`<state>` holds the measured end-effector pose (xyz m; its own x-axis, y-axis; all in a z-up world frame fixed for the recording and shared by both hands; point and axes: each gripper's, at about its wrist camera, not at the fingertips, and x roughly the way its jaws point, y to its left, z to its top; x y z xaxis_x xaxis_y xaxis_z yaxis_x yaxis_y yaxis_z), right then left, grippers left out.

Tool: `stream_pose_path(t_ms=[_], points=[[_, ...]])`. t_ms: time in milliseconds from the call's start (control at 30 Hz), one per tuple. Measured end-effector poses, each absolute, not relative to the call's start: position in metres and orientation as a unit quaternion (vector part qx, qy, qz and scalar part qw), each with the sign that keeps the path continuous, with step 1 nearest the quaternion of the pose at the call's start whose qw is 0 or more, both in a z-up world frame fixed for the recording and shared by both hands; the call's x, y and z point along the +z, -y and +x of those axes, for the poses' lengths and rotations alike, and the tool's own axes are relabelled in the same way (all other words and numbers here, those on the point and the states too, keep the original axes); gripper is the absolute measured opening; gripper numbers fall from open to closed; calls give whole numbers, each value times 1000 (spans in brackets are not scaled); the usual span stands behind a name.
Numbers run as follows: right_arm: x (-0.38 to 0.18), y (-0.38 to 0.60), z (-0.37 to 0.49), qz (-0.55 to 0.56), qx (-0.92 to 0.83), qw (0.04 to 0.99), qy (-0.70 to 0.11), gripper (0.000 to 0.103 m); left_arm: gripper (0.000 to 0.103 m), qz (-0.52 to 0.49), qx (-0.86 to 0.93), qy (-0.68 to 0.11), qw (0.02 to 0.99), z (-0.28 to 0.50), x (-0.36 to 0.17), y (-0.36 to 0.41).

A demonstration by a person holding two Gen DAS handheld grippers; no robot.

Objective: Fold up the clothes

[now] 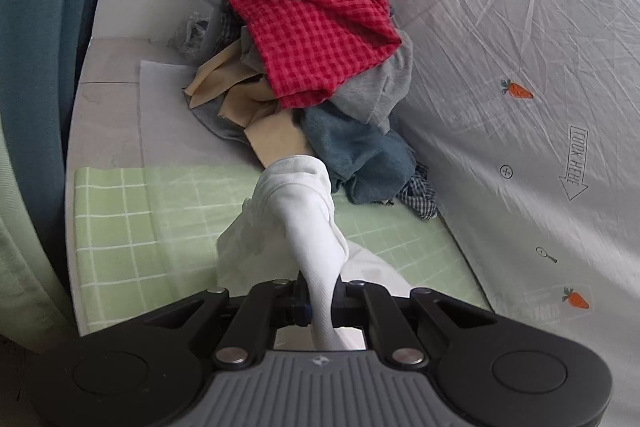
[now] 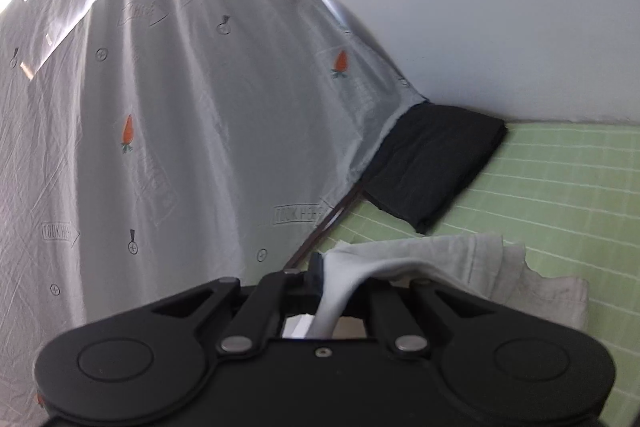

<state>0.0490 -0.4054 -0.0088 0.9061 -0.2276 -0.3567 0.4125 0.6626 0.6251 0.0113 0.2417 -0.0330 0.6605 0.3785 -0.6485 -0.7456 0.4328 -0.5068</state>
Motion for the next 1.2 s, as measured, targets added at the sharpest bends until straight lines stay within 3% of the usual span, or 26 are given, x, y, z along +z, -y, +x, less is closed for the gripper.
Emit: stream_pose_path(t_ms=[100, 167, 267, 333, 367, 400, 433, 700, 867, 967, 1133, 1167, 1200], points=[[-11, 407, 148, 325, -139, 924, -146, 2, 7, -394, 334, -219, 828, 71, -39, -252], [-13, 408, 214, 295, -113, 935, -160, 8, 12, -372, 313, -229, 844, 125, -51, -267], [-36, 399, 312, 253, -93, 934, -234, 54, 32, -334, 335, -286, 833, 193, -67, -280], [-49, 386, 334, 247, -95, 927, -265, 61, 43, -317, 335, -287, 840, 204, -69, -268], [-55, 380, 329, 241, -94, 928, -269, 73, 49, -308, 332, -280, 847, 204, -69, -261], [-62, 373, 320, 230, -97, 929, -273, 87, 63, -296, 327, -277, 853, 203, -69, -253], [-69, 368, 309, 217, -104, 929, -280, 90, 69, -279, 321, -285, 859, 201, -72, -244], [-146, 396, 197, 236, -212, 872, -374, 90, 69, -186, 214, -426, 859, 196, -118, -165], [-168, 420, 176, 230, -263, 856, -382, 89, 69, -173, 187, -466, 847, 195, -139, -141], [-177, 431, 178, 225, -289, 848, -385, 83, 69, -153, 185, -479, 844, 194, -146, -132], [-182, 444, 187, 202, -288, 855, -381, 53, 70, -151, 181, -498, 835, 184, -158, -129], [-181, 447, 187, 202, -286, 856, -380, 36, 70, -157, 181, -499, 833, 180, -161, -130], [-181, 452, 185, 213, -278, 858, -375, 10, 70, -161, 181, -499, 832, 177, -163, -129]])
